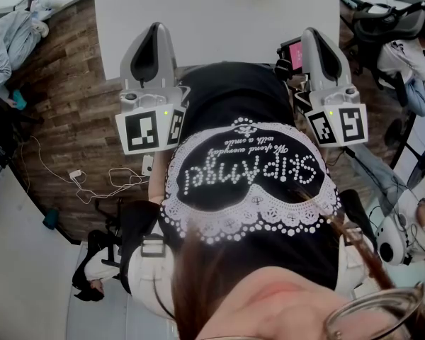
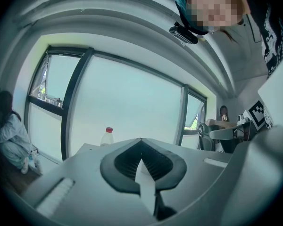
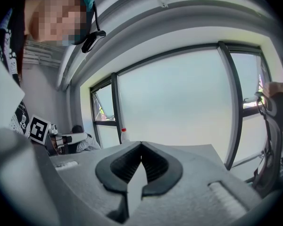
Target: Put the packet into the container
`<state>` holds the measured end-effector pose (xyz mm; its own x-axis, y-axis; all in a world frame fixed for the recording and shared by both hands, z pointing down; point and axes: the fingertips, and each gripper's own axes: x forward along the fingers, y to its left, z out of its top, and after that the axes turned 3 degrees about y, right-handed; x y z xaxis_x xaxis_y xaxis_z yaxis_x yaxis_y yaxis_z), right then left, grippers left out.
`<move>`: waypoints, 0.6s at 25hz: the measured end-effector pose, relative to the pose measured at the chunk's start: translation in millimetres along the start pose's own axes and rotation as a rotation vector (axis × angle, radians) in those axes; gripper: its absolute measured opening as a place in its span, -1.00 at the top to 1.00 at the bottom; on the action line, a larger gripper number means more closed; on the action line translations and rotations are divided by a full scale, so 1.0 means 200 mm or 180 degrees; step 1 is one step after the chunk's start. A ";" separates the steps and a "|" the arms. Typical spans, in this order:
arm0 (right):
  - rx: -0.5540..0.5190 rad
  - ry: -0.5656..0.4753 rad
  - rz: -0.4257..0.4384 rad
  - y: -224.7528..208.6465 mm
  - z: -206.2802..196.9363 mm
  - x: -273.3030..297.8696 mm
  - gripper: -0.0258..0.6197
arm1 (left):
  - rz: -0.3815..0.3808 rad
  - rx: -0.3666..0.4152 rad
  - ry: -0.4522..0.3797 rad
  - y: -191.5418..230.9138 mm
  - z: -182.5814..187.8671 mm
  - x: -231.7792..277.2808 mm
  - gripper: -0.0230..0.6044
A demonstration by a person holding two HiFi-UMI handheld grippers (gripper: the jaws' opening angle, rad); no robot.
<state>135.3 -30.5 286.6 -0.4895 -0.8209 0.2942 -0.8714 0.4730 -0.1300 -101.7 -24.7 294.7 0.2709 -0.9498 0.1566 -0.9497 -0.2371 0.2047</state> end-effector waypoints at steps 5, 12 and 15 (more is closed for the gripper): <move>-0.0001 0.0003 -0.0009 -0.03 0.01 0.00 0.91 | -0.0012 0.0000 0.0002 -0.02 0.00 0.02 0.92; -0.0016 0.0001 0.0010 0.01 0.01 0.00 0.92 | -0.0011 -0.0001 -0.0003 0.00 0.01 0.00 0.92; -0.0008 0.0010 0.0013 -0.02 0.01 0.02 0.92 | -0.0011 0.0002 0.0006 -0.01 0.00 0.03 0.92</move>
<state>137.1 -35.4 287.1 -0.4929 -0.8179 0.2967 -0.8693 0.4772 -0.1288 -98.3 -29.9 294.5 0.2746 -0.9485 0.1579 -0.9488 -0.2406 0.2047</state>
